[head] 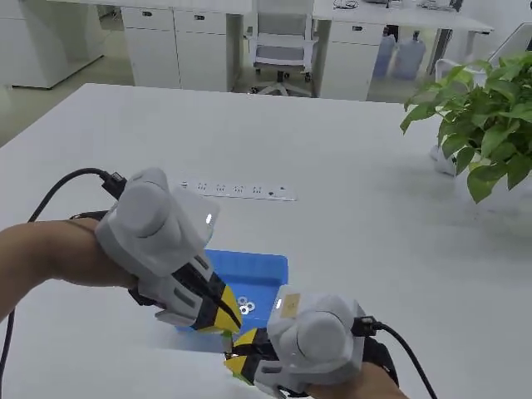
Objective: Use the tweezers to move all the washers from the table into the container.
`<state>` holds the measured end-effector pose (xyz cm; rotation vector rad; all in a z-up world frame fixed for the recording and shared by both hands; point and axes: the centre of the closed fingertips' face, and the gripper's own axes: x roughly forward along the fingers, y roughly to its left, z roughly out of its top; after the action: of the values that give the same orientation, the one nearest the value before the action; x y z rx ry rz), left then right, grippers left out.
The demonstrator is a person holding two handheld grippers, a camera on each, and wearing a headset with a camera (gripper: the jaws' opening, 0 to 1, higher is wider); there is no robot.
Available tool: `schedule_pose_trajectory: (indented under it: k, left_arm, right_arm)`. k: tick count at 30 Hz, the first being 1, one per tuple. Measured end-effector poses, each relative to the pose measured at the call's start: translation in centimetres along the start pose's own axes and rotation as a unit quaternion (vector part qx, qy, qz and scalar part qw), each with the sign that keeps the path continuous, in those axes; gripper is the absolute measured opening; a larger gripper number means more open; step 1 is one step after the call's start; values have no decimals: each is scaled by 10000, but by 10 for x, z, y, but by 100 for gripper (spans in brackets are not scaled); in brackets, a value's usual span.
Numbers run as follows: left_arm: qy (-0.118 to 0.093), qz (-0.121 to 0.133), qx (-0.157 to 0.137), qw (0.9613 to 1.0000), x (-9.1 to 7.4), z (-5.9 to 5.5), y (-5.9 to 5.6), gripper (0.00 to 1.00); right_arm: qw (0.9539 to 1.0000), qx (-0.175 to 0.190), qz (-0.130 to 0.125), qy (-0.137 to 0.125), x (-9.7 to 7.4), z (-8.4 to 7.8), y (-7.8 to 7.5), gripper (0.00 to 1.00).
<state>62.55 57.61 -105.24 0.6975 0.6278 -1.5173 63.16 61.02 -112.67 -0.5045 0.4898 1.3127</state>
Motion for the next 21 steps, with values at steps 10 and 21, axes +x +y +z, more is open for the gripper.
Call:
schedule_pose_trajectory:
  k: [10,21]
  left_arm:
    - [-78,121,80,9999,-14,14,9,5]
    - [-74,228,185,9995,-26,21,24,5]
  right_arm:
    - [9999,-100,-119,-31,-8,16,-14,9]
    - [9997,-137,-197,-70,-12,30,-31,8]
